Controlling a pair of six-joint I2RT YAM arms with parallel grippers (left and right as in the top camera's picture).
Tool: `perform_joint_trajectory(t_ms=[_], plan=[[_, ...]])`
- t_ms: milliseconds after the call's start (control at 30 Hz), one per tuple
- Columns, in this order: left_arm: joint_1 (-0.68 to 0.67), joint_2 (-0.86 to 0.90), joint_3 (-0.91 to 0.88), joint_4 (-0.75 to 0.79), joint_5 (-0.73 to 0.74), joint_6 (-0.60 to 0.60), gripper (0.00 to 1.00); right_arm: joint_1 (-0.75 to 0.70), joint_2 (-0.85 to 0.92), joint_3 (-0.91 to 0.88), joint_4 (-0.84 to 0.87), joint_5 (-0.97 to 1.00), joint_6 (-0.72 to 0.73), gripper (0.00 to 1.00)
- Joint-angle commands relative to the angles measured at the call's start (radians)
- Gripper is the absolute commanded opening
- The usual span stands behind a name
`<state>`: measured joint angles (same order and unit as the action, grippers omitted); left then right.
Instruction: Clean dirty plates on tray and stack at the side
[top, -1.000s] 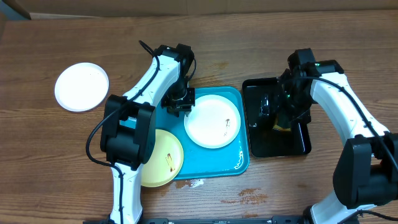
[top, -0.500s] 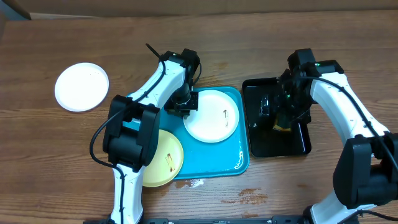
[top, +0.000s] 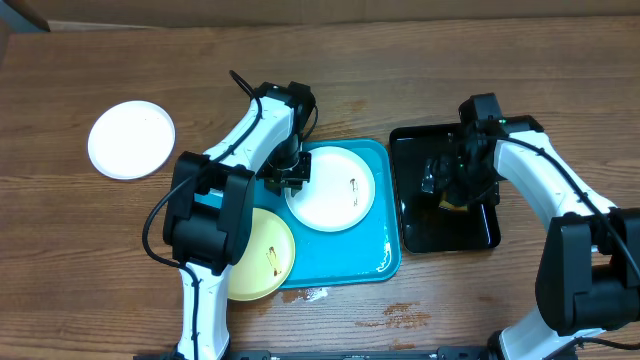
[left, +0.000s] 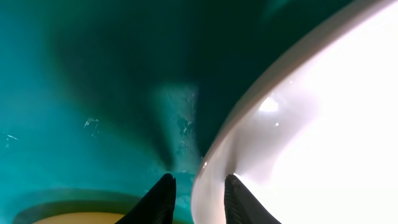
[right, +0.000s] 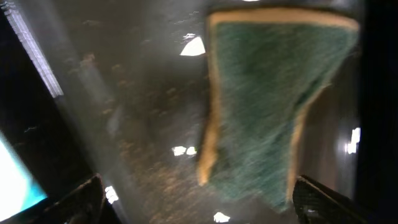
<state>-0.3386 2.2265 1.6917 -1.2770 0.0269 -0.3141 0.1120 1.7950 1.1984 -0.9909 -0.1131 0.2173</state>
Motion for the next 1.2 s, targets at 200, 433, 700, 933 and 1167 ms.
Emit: perform_joint_trajectory(t_ms=[200,433,700,933,1167], plan=[[0.014,0.016,0.063,0.004,0.025,0.030,0.30,0.000,-0.019,-0.093,0.109,0.116,0.080,0.78],[0.014,0.016,0.062,0.060,0.026,0.023,0.34,0.001,-0.019,-0.154,0.180,0.115,0.079,0.40],[0.020,0.016,0.063,0.074,0.026,0.022,0.43,0.015,-0.020,-0.110,0.143,0.122,0.016,0.61],[0.020,0.016,0.062,0.085,0.026,0.018,0.45,0.015,-0.019,-0.080,0.174,0.222,0.014,0.77],[0.019,0.016,0.061,0.104,0.026,0.019,0.45,0.016,-0.016,-0.114,0.297,0.193,0.015,0.75]])
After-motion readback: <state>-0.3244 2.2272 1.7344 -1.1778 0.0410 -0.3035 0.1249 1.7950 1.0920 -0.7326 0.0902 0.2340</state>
